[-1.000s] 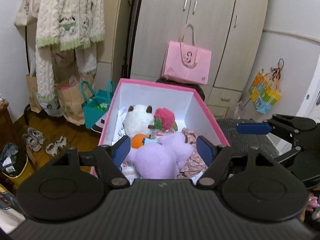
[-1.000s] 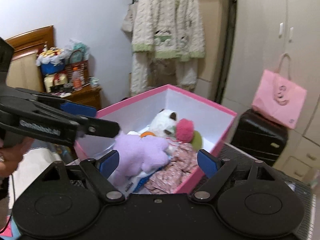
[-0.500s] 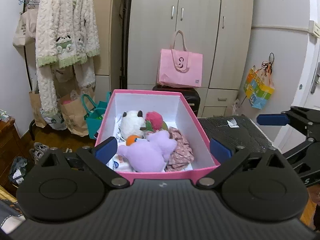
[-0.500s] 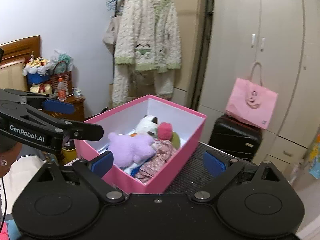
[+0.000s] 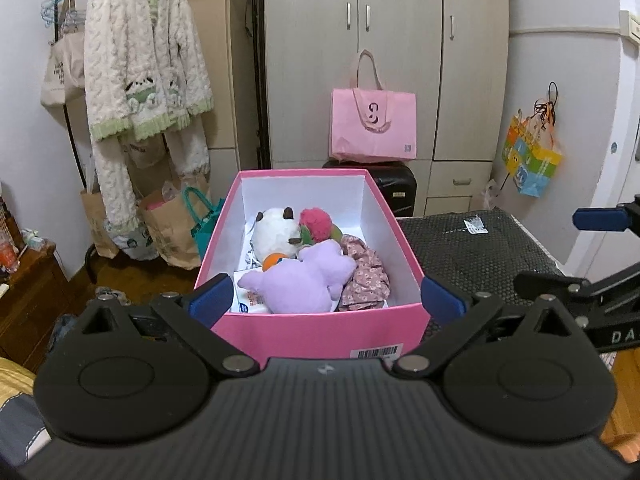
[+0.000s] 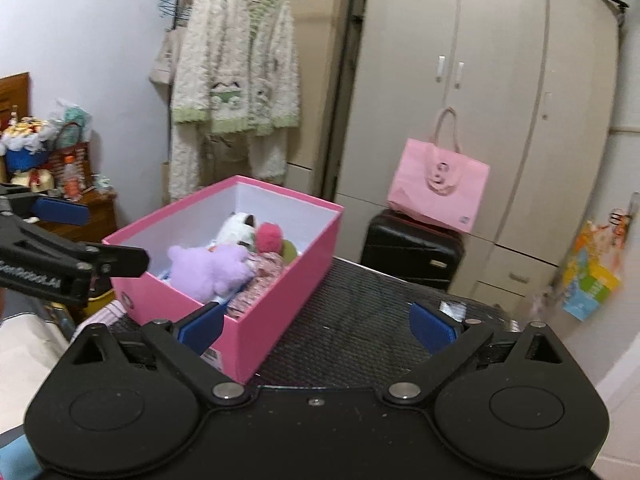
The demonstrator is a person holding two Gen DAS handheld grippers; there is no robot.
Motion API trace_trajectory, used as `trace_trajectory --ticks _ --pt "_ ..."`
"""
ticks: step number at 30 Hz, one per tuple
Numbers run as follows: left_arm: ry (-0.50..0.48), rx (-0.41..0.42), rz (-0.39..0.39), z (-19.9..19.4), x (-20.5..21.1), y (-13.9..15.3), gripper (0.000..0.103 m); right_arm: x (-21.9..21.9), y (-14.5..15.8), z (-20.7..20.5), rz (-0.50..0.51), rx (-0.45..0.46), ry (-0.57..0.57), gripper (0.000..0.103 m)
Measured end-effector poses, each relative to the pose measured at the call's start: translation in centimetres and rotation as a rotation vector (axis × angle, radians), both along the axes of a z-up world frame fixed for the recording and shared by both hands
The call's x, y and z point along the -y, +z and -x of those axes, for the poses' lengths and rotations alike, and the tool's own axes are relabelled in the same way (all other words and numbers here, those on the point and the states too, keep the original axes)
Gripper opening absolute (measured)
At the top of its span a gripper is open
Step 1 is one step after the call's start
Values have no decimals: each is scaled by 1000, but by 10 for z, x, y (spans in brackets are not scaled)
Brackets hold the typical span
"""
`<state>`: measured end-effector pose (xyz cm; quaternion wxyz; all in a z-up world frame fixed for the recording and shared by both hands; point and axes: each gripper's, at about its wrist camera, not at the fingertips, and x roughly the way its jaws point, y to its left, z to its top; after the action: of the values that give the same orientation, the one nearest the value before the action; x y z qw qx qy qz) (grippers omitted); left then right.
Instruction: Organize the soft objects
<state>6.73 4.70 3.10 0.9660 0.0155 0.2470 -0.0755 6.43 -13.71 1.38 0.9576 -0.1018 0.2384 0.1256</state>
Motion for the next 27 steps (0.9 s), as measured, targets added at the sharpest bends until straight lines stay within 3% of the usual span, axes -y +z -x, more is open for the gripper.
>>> trace_trajectory --ticks 6,10,14,18,27 --pt "-6 29 0 5 10 -7 103 6 -3 11 -61 -31 -54 101" --pt "32 -38 -8 -9 17 -12 103 8 -8 10 -76 -31 -98 101" --pt "147 -102 -43 -18 22 -14 103 14 -12 9 -95 -19 -165 101" --pt "149 -133 -57 -17 22 -18 103 17 -15 5 -110 -33 -166 101" --pt "173 -65 -130 5 33 -21 103 17 -19 18 -130 -22 -198 101"
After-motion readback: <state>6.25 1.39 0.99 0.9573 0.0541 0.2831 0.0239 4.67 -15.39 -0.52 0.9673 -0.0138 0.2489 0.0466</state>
